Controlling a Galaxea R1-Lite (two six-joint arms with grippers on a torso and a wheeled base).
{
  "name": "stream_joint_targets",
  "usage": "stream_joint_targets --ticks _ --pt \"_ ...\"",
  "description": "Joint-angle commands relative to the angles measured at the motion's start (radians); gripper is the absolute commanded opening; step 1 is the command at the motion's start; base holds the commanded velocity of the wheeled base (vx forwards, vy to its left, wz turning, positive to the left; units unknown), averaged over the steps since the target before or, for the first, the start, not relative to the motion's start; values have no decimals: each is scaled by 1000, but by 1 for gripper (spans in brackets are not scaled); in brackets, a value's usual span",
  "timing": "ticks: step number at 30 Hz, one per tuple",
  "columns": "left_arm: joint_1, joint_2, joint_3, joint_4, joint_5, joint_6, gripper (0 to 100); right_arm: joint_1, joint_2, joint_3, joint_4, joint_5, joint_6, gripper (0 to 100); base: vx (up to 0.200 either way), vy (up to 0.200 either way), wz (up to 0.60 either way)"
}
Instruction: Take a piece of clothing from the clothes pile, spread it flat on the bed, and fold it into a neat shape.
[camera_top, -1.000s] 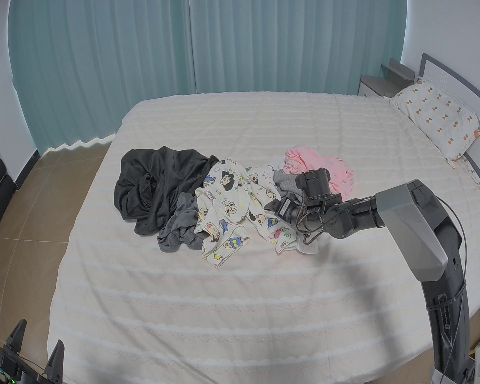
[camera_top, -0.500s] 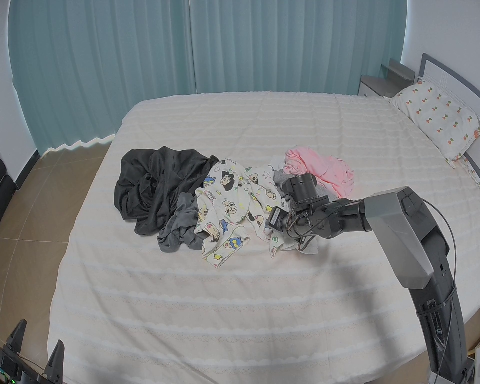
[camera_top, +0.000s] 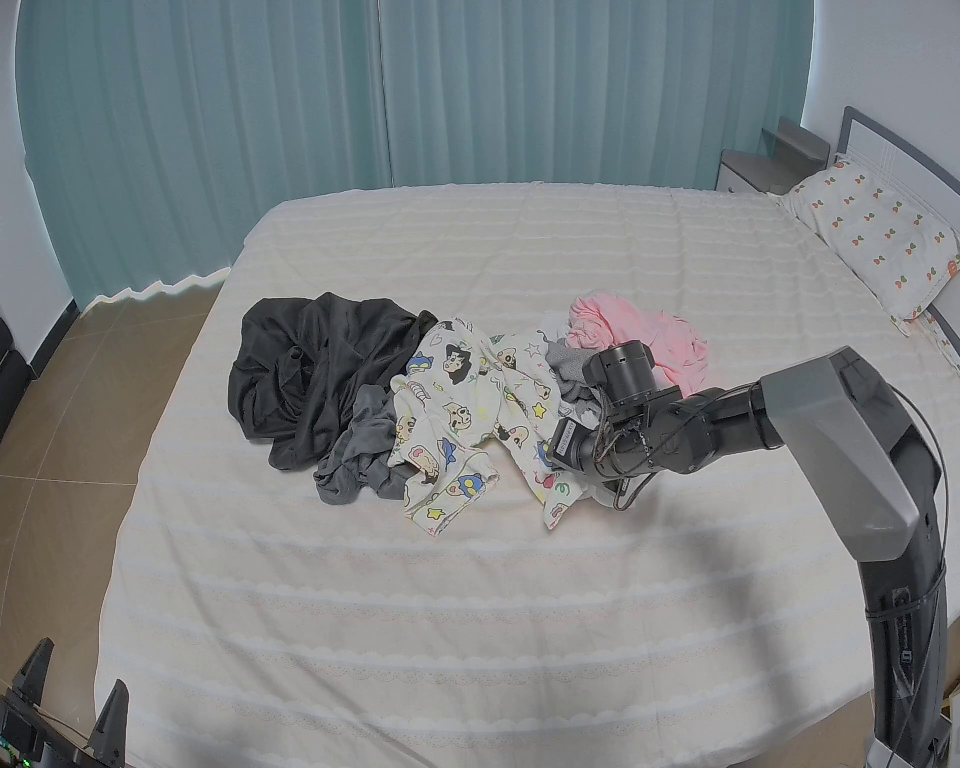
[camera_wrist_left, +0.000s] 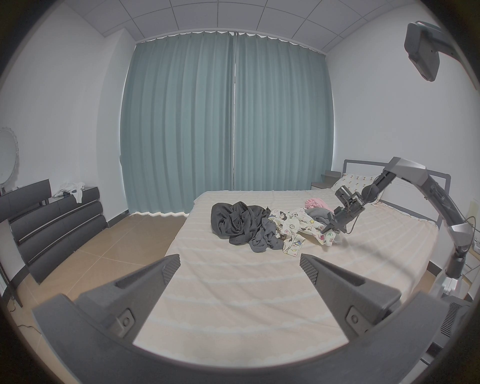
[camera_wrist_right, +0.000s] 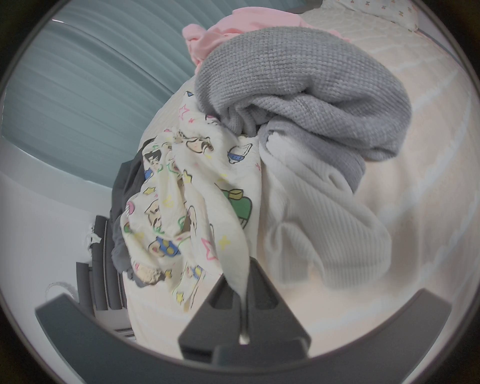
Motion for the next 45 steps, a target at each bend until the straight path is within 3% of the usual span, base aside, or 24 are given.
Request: stream_joint_targets --ticks 1,7,13,22,26,27,31,32,37,40,43,45 --pt "1 -15 18 -1 0 0 100 15 -296 333 -182 188 -14 0 0 0 0" --pt "1 -15 18 -1 0 5 100 30 -483 599 -420 309 -77 0 0 0 0" --pt "0 -15 18 -2 -2 18 100 72 -700 794 -535 335 -100 0 0 0 0" --pt "1 -16 18 -5 0 12 100 150 -983 790 -528 337 -110 0 0 0 0" --pt "-8 91 -294 -50 1 -204 100 190 -1029 702 -476 337 -133 0 0 0 0" --pt "-8 134 -343 -36 -5 -215 100 195 -1030 678 -453 337 -137 0 0 0 0" --pt "-25 306 -421 -4 -101 -86 100 227 -1020 558 -387 338 -153 0 0 0 0" --pt "-51 369 -427 -5 -190 -51 100 239 -1010 520 -381 338 -153 0 0 0 0" --pt "-92 648 -464 -59 -381 -15 100 291 -960 428 -377 337 -154 0 0 0 0" --pt "-160 791 -461 -93 -421 -23 100 313 -946 400 -375 337 -156 0 0 0 0" --pt "-315 987 -464 -116 -413 -21 100 351 -929 377 -367 330 -157 0 0 0 0" --pt "-366 1061 -473 -190 -411 -34 100 359 -931 379 -355 327 -162 0 0 0 0"
